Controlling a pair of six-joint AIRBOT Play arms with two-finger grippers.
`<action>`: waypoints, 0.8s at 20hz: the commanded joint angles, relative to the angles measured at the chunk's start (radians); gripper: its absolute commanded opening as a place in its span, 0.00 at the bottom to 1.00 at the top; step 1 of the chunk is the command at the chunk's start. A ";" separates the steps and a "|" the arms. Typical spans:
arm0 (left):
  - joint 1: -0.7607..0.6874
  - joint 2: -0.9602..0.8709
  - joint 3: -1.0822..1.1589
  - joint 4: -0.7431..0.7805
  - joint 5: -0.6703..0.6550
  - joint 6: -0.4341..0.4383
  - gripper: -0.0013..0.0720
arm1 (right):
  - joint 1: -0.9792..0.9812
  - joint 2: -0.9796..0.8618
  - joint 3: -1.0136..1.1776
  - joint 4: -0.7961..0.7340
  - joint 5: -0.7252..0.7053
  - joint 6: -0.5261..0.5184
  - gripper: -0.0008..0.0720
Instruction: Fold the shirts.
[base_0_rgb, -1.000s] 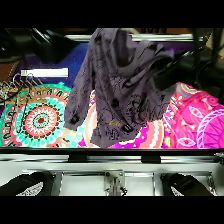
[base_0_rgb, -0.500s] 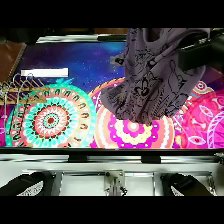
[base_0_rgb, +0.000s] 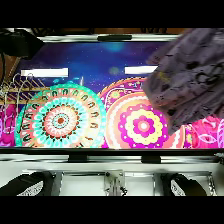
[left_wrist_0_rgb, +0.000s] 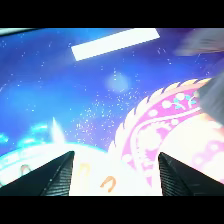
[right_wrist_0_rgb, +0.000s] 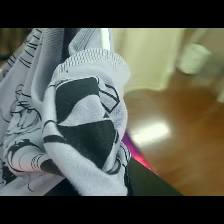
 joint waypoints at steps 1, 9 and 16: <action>0.001 0.001 0.001 0.016 -0.014 -0.008 0.82 | -0.277 -0.005 0.018 0.017 -0.035 0.011 0.13; 0.001 0.001 0.001 0.027 -0.014 -0.042 0.82 | -0.608 -0.086 0.019 0.211 -0.320 0.040 0.13; 0.001 0.002 0.001 0.077 -0.014 -0.042 0.82 | -0.613 -0.257 0.130 0.093 -0.536 0.131 0.13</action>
